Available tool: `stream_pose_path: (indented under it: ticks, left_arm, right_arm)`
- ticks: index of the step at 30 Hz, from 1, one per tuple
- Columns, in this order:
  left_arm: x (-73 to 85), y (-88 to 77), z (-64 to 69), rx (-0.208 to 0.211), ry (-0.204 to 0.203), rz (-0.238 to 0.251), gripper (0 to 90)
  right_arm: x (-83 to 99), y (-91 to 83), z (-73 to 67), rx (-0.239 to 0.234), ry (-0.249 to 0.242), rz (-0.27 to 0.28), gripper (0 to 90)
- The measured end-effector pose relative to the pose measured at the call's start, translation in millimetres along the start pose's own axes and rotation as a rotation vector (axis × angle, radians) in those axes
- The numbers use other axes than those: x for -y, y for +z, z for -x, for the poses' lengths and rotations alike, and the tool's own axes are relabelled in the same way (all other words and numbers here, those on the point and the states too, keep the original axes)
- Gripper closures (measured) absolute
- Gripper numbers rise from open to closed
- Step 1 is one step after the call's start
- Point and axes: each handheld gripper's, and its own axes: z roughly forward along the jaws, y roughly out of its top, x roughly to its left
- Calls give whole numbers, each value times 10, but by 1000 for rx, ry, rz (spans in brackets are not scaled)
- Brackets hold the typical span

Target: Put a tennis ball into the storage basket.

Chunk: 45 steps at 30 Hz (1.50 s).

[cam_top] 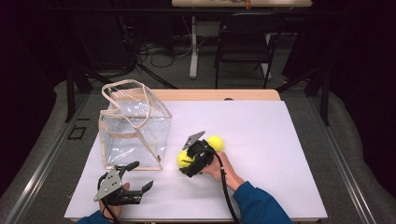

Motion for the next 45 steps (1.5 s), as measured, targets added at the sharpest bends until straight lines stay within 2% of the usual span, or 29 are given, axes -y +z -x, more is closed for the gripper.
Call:
stream_pose_path:
  ticks: [7,12,20,27,37,43,45]
  left_arm:
    - [-1,2,3,0,1,0,158]
    - [-3,-2,5,-2,1,-3,159]
    - [0,-1,4,-2,-2,2,158]
    - [2,4,-1,1,-3,6,158]
    - [4,2,-3,-2,-8,6,158]
    - [2,2,-3,0,-4,6,158]
    - [3,7,-3,-4,-11,6,158]
  right_arm:
    - [-3,40,-6,36,-1,-21,196]
    - [-11,53,-26,27,3,-30,247]
    - [-30,41,-34,31,-2,-36,254]
    - [-61,-19,-31,26,2,-20,255]
    - [-107,-138,-36,36,-13,-27,255]
    - [-107,-138,-36,36,-13,-27,255]
    - [-122,-236,-15,36,-10,-7,255]
